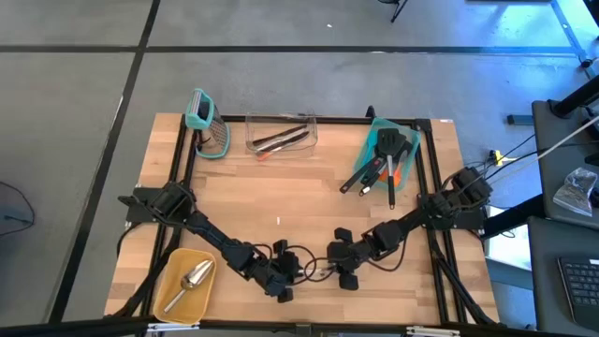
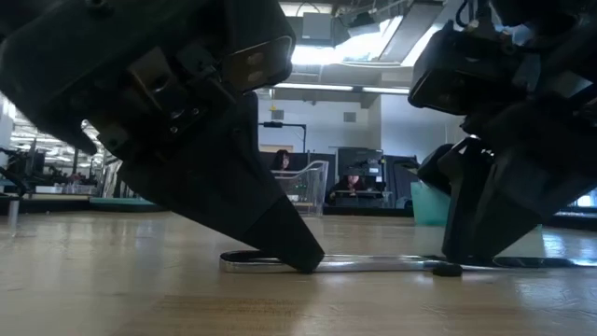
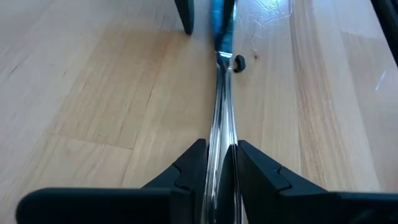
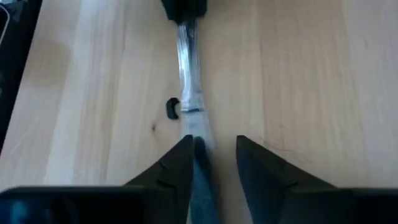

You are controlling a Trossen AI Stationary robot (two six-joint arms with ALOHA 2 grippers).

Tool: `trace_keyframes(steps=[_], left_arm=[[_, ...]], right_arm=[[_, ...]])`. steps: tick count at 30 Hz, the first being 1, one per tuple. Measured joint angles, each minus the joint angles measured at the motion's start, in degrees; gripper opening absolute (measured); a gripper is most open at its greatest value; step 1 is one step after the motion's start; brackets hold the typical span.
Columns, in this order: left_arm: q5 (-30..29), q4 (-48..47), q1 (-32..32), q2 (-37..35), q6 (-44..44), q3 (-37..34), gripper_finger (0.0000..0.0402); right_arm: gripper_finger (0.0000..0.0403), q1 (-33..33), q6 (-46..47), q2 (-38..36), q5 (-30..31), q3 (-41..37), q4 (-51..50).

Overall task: Pick & Place Kitchen Items
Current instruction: Put the silver table knife into the transparent bin

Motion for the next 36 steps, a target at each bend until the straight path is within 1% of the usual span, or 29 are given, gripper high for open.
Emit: trace_keyframes(steps=[6,10,13,17,22,27,32,34,36], left_arm=[[-0.2,0.17,0.3,0.0,-0.83,0.0,0.0069],[-1.11,0.45,0.35,0.0,-0.96,0.0,0.0068],[-0.86,0.45,0.72,0.0,-2.28,0.0,0.0068],[2.67,1.71,2.38,-0.02,-5.94,0.0,0.0064],[4.46,2.54,3.12,-0.02,-6.34,0.0,0.0051],[10.3,4.43,4.8,-0.02,-9.39,0.0,0.0033],[15.8,5.65,6.66,-0.02,-10.38,0.0,0.0031],[15.61,5.92,6.86,0.0,-9.81,0.0,0.003],[14.34,7.04,6.68,0.15,-7.12,-0.02,0.003]], right_arm=[[0.0168,0.64,0.47,0.96,0.98,0.12,2.07],[0.0184,0.8,1.3,1.13,1.56,0.08,3.73],[0.0185,0.84,1.74,1.93,2.86,0.24,3.15],[0.018,0.86,1.7,4.15,4.54,0.58,4.81],[0.0174,1.02,1.63,5.13,5.43,0.65,6.65],[0.017,0.99,1.43,5.16,5.6,0.67,6.56],[0.0169,0.95,0.31,5.31,6.53,0.67,6.6],[0.0169,0.95,-0.79,5.31,6.39,0.67,6.57],[0.0169,1.0,-3.19,5.31,5.59,0.67,6.4]])
